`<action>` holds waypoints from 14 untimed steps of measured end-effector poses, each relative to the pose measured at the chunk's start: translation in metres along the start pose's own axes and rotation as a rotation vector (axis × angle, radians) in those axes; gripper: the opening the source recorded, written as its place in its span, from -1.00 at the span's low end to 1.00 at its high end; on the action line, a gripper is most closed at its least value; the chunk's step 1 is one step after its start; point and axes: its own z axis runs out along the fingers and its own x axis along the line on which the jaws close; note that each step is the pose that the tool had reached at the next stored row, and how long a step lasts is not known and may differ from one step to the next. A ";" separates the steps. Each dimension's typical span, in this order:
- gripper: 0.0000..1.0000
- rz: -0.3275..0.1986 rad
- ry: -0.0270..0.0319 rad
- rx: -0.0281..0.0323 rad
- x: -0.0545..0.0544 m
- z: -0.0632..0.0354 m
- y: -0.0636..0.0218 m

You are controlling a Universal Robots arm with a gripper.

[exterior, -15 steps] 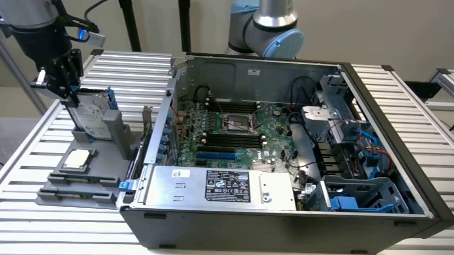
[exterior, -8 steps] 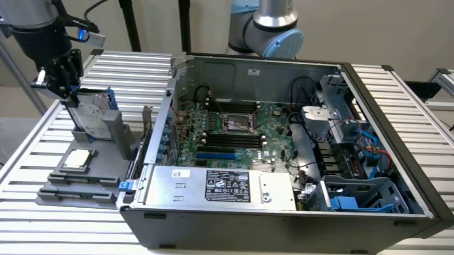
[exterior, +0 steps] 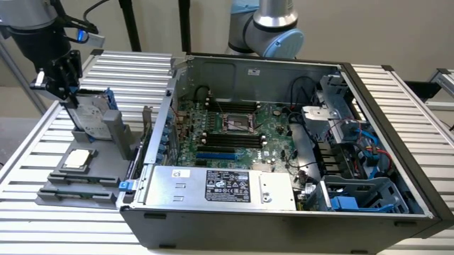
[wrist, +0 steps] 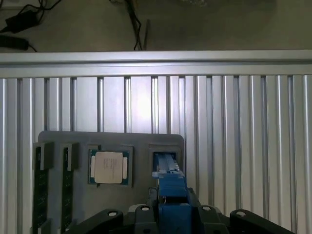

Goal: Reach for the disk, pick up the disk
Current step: 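Pick up the disk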

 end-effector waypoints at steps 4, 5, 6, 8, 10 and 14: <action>-0.35 0.000 0.0000 0.0001 0.000 0.0000 0.0000; -0.35 0.000 0.0000 0.0002 0.000 0.0000 0.0000; -0.35 0.000 0.0000 0.0002 0.000 0.0000 0.0000; -0.35 0.000 -0.0001 0.0005 0.000 0.0000 -0.0001; -0.35 0.000 -0.0001 0.0007 0.000 0.0000 0.0000; -0.35 0.000 0.0000 0.0007 0.000 0.0000 0.0000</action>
